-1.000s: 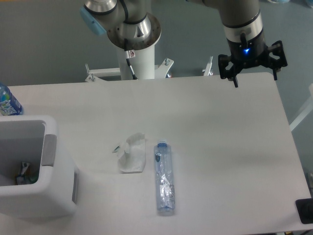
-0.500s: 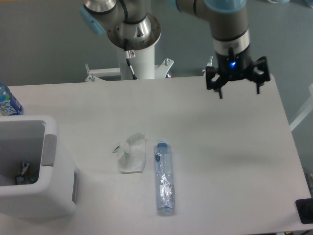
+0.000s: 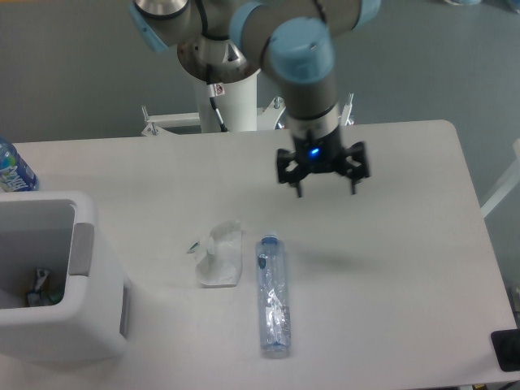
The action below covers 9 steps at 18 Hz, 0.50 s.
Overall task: Place the trash in the trash can
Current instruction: 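Move the open gripper over the crumpled white tissue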
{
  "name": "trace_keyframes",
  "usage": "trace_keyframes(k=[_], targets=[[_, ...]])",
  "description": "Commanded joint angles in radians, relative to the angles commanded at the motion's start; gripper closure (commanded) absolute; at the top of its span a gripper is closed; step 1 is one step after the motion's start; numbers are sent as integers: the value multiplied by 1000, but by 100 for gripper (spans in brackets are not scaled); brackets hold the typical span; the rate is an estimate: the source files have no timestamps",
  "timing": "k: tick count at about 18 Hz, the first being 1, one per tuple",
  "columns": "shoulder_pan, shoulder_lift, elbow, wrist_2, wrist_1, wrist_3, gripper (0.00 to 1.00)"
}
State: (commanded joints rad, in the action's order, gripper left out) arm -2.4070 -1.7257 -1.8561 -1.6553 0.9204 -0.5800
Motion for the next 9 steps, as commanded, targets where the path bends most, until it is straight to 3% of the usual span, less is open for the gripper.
trace_keyframes(k=[3,9], targets=[[46,-14,-46,64,0,31,0],[126,-80,-46,129,-11,49,0]])
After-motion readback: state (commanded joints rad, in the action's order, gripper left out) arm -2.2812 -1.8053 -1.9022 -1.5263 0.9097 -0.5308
